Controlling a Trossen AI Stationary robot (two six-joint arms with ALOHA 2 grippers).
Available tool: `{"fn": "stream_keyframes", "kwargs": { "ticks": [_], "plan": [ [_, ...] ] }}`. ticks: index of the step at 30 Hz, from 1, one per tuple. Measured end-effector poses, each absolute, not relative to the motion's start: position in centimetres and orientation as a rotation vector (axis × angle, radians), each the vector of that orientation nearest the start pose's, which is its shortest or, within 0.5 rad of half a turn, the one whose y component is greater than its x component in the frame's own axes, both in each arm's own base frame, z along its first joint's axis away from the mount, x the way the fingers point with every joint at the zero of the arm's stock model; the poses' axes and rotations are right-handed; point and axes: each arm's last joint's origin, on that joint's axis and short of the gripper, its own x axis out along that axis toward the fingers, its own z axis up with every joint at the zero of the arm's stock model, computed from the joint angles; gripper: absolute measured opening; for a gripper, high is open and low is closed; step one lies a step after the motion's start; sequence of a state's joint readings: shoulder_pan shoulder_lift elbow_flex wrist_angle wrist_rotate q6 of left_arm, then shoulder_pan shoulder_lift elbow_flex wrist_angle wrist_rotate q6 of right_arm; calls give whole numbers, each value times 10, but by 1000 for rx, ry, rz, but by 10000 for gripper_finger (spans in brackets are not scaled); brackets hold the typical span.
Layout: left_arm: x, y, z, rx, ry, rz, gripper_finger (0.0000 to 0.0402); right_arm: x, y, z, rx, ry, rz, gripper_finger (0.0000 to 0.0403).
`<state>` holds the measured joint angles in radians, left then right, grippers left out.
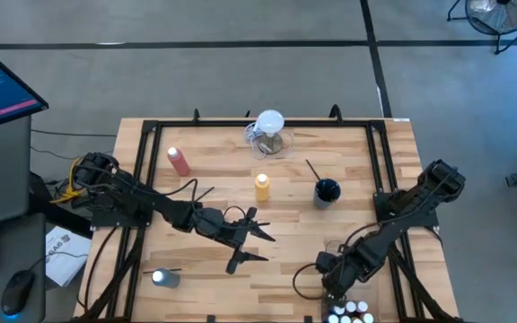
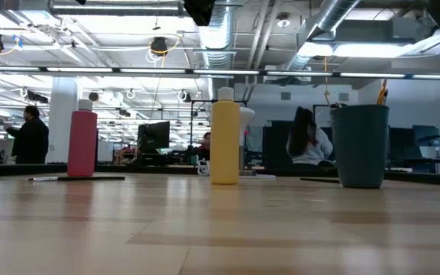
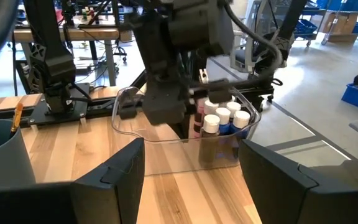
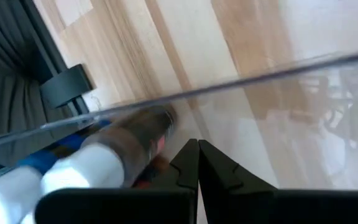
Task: Pick & Place Paint Supplies
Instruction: Put the left black silver paintbrush into the blue cup
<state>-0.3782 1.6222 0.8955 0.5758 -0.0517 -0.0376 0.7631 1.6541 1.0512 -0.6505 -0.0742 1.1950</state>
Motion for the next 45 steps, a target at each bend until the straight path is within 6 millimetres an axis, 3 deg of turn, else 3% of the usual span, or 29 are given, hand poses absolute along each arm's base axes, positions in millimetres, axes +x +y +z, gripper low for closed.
{"fn": "stream_keyframes", "kwargs": {
  "ticks": [5, 11, 16, 22, 28, 35, 39, 45],
  "plan": [
    [328, -129, 235, -1, 153, -324, 218, 213, 202, 213, 533, 1436, -136, 0],
    [328, -129, 235, -1, 153, -323, 218, 201, 184, 267, 559, 1338, -123, 0],
    [327, -130, 233, 0, 167, -327, 218, 195, 172, 314, 479, 1042, -26, 0],
    [322, -137, 238, -37, 162, -370, 218, 205, 168, 347, 169, 590, 6, 0],
    [316, -145, 246, -61, 127, -401, 218, 235, 174, 351, -105, 369, -64, 0],
    [295, -163, 257, -76, 171, -469, 218, 285, 188, 327, -274, 232, -51, 19],
    [276, -178, 261, -68, 233, -481, 218, 297, 194, 313, -401, 244, -49, 44],
    [246, -196, 274, -55, 235, -412, 218, 295, 189, 315, -447, 256, -155, 53]
  ]
}}
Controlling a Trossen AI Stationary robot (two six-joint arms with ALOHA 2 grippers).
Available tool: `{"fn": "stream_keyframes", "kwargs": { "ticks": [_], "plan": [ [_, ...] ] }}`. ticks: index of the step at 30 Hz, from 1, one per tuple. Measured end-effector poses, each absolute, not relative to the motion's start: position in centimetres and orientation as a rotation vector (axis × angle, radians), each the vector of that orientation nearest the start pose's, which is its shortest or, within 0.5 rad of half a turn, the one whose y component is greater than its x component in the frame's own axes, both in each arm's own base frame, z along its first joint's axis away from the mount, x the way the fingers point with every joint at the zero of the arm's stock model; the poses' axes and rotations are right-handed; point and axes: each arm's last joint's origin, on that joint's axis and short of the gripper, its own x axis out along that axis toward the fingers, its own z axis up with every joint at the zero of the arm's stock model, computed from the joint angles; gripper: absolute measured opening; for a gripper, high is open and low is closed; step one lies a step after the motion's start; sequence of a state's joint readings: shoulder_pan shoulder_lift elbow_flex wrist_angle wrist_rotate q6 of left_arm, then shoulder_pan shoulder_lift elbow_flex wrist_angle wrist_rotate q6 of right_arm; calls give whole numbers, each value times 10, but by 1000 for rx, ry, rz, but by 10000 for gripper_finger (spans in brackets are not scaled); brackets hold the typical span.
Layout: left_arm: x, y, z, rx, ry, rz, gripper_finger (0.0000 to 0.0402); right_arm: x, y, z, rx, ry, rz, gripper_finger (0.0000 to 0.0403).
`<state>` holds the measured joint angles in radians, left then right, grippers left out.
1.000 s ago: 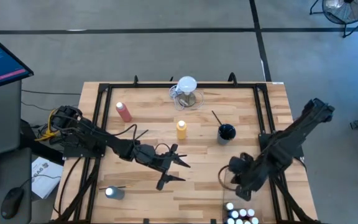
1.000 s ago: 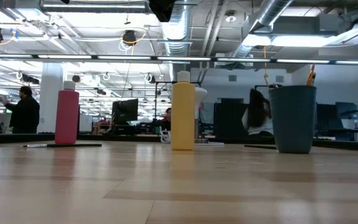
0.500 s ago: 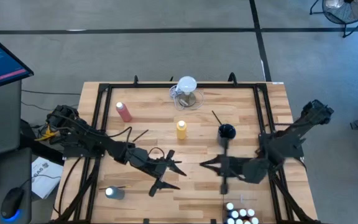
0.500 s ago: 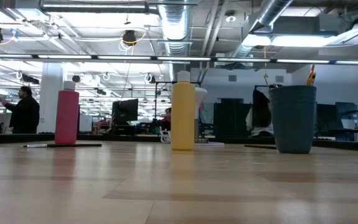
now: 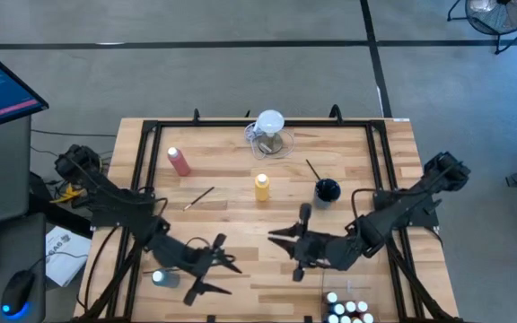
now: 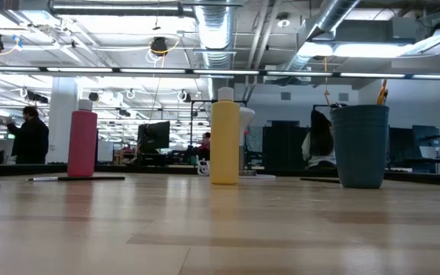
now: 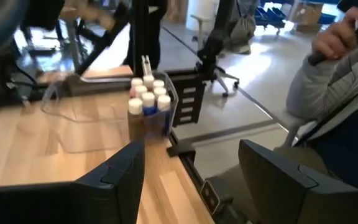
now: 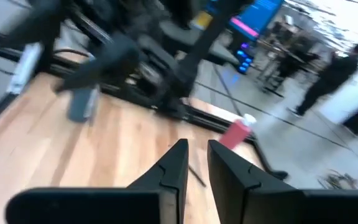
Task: Pick & Place Paint Supplies
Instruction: Put the left black silver paintbrush into the blue cup
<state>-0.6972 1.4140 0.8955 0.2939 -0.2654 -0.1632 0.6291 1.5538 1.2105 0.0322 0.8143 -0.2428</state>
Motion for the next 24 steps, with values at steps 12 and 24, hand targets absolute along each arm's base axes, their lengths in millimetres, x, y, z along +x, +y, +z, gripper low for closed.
{"fn": "stream_keyframes", "kwargs": {
  "ticks": [12, 24],
  "plan": [
    [223, -192, 290, -47, 195, -151, 218, 296, 177, 313, -360, 315, -1, 54],
    [189, -130, 290, -152, 418, 263, 218, 329, 68, 277, -74, 196, 350, 54]
  ]
}}
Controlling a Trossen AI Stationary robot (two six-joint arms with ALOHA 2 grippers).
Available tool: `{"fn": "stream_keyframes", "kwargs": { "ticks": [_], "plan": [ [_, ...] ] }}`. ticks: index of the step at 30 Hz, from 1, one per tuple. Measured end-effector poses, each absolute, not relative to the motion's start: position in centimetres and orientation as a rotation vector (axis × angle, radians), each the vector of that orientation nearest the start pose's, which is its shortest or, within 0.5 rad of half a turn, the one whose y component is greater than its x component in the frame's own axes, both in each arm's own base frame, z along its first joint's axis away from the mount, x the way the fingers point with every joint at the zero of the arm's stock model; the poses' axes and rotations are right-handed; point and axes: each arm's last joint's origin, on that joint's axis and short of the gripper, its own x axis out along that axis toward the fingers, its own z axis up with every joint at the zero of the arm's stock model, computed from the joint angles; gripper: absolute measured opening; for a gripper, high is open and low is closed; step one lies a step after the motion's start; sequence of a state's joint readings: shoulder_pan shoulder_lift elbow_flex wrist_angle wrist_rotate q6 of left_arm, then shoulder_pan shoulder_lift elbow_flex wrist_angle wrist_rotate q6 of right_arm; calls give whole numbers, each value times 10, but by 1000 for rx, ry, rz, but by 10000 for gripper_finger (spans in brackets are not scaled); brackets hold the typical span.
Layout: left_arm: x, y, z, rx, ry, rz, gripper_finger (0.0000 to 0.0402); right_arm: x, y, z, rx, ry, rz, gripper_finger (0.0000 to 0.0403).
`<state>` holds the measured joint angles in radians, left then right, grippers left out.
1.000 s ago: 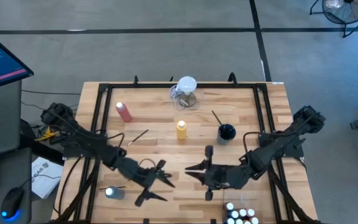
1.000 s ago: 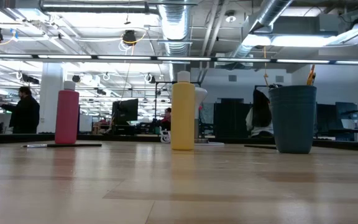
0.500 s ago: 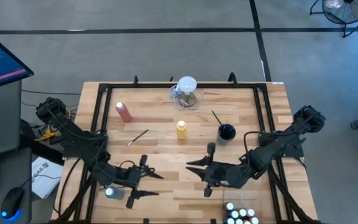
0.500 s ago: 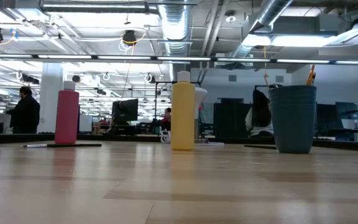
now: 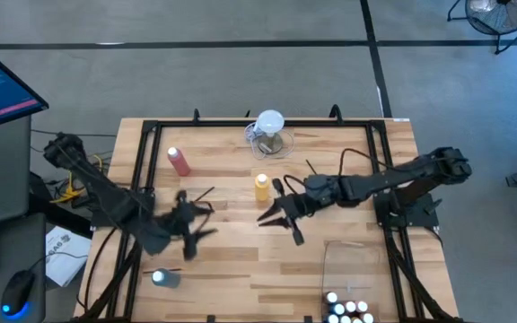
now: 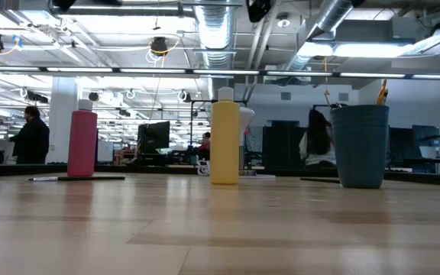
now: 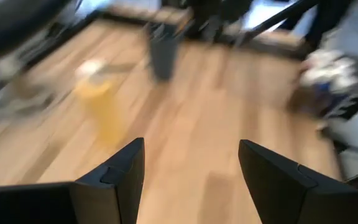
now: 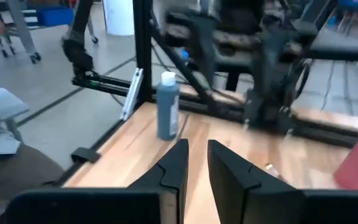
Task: Pick & Place Paint Supplies
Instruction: Put the left black silver paintbrush into the blue cup
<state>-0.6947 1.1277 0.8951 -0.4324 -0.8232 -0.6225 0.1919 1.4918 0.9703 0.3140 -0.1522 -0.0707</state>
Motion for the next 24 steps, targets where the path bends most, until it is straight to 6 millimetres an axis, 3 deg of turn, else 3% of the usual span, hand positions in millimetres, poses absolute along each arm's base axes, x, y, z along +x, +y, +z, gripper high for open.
{"fn": "stream_keyframes", "kwargs": {
  "ticks": [6, 9, 16, 21, 24],
  "plan": [
    [165, -75, 283, -209, 695, 425, 218, 332, 56, 283, -227, 114, 322, 54],
    [163, -55, 263, -242, 847, 455, 218, 333, 47, 280, -263, 137, 300, 54],
    [154, -21, 207, -307, 1078, 560, 218, 335, 22, 278, -252, 172, 230, 54],
    [139, -7, 169, -332, 1236, 565, 218, 336, 8, 276, -246, 194, 192, 54],
    [141, -3, 164, -406, 1235, 496, 218, 336, 2, 276, -242, 199, 177, 54]
  ]
}}
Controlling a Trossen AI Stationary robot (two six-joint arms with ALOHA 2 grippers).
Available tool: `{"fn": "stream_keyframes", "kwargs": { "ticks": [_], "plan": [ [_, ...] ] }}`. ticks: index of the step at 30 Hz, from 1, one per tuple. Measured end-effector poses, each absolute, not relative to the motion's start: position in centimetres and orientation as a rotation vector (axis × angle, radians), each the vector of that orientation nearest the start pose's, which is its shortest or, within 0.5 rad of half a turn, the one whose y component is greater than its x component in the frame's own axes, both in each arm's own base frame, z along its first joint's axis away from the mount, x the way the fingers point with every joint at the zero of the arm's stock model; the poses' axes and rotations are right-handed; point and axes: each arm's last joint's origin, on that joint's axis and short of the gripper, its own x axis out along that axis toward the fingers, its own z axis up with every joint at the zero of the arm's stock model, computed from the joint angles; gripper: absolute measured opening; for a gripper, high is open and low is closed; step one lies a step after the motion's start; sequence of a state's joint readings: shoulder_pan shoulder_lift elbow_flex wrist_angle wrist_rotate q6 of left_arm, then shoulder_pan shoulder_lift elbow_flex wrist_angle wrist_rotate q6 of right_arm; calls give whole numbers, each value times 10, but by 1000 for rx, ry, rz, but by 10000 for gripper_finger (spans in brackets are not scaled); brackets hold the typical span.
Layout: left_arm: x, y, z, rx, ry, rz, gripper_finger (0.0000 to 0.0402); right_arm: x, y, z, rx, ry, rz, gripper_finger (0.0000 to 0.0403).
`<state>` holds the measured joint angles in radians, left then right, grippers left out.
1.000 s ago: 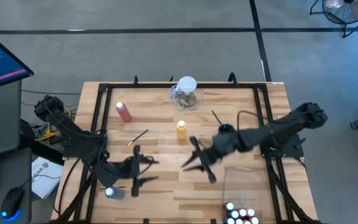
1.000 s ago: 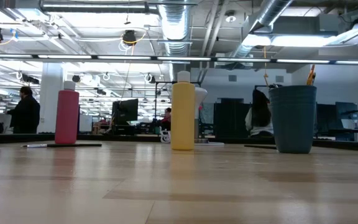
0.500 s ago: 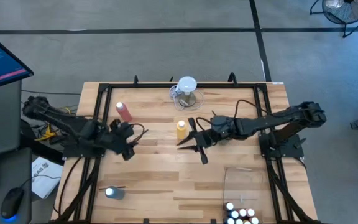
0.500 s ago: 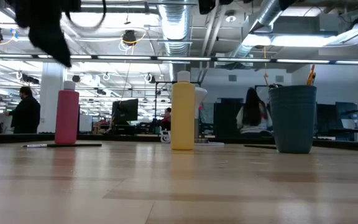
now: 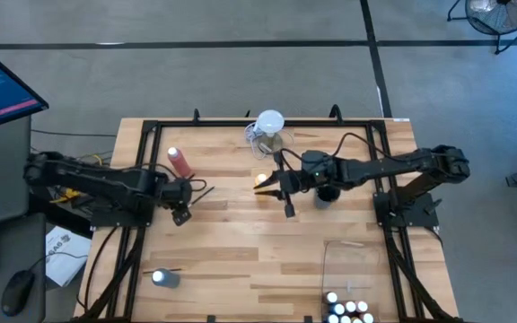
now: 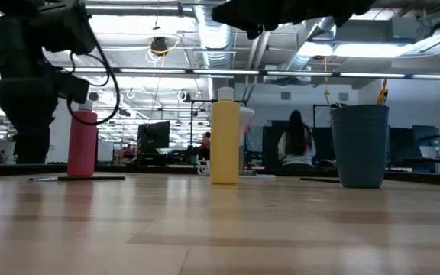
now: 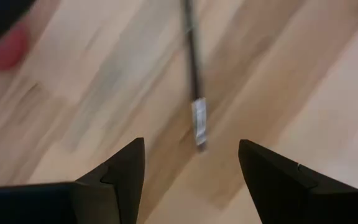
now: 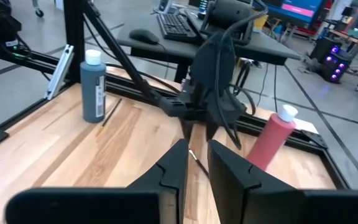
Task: Pick & Place Paint Supplies
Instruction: Put the left black silver paintbrush into the blue cup
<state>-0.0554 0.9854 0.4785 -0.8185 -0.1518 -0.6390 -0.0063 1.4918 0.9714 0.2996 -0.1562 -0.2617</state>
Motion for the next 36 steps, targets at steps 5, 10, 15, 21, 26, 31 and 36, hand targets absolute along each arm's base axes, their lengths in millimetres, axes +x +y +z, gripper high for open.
{"fn": "stream_keyframes", "kwargs": {
  "ticks": [5, 10, 15, 21, 26, 31, 36],
  "plan": [
    [142, -3, 166, -427, 1199, 469, 218, 336, -1, 275, -241, 203, 167, 54],
    [142, -2, 157, -428, 1181, 513, 218, 336, -1, 275, -242, 203, 168, 54],
    [141, -3, 145, -458, 1173, 525, 218, 336, -3, 274, -246, 213, 164, 54],
    [135, -6, 134, -493, 1198, 524, 218, 335, -9, 272, -238, 239, 149, 54],
    [133, -11, 127, -477, 1162, 520, 218, 335, -12, 272, -236, 239, 140, 54],
    [134, -16, 123, -432, 1156, 534, 214, 335, -12, 273, -235, 232, 140, 54],
    [137, -21, 115, -367, 1203, 549, 187, 335, -11, 273, -235, 231, 140, 54]
  ]
}}
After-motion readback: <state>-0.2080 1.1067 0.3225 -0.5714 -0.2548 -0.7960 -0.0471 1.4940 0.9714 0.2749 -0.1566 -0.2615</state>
